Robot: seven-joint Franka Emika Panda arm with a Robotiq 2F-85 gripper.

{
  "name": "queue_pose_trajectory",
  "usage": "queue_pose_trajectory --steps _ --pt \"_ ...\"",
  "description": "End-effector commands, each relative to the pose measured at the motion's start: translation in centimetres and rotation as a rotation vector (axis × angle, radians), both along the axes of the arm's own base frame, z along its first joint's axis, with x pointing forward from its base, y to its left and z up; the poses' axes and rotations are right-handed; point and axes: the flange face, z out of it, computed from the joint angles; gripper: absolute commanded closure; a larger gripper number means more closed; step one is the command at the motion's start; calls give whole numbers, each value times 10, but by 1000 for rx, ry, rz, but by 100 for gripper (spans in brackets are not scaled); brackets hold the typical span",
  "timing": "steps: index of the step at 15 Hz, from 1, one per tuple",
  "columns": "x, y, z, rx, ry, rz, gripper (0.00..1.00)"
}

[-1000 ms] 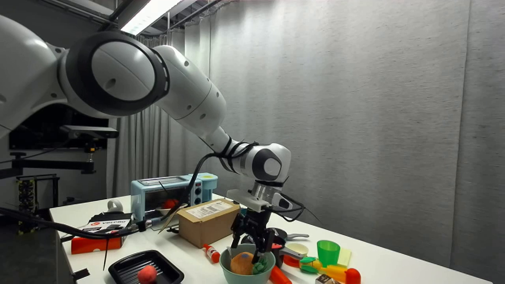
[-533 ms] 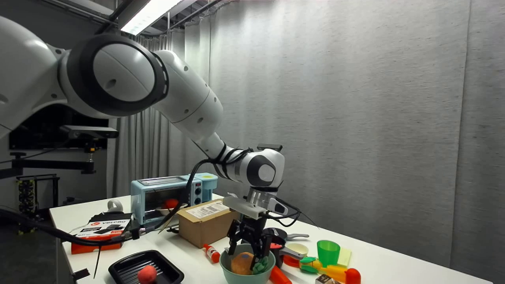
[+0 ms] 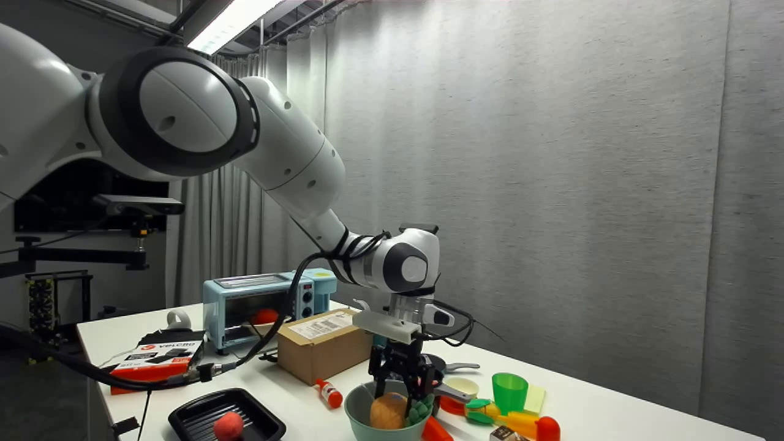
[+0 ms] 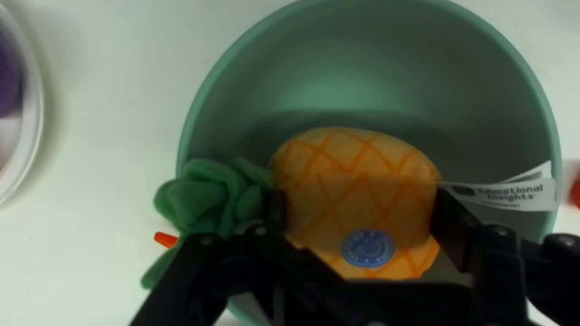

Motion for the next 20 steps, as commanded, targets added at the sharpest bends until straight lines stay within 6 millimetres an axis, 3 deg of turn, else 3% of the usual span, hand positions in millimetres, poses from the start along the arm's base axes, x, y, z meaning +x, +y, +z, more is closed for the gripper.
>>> queue_pose_trajectory --steps 1,5,8,13,15,17,20 --pt "-9 -17 7 -30 -33 54 50" --pt "-9 -26 21 -10 -31 72 79" --pt "-4 -35 62 43 -80 103 98" --pt "-4 -64 153 114 -186 178 98" --pt "-5 -89 181 80 -210 146 97" --pt "-5 -120 195 32 -213 47 97" --pt "-8 -173 192 -30 -206 -134 97"
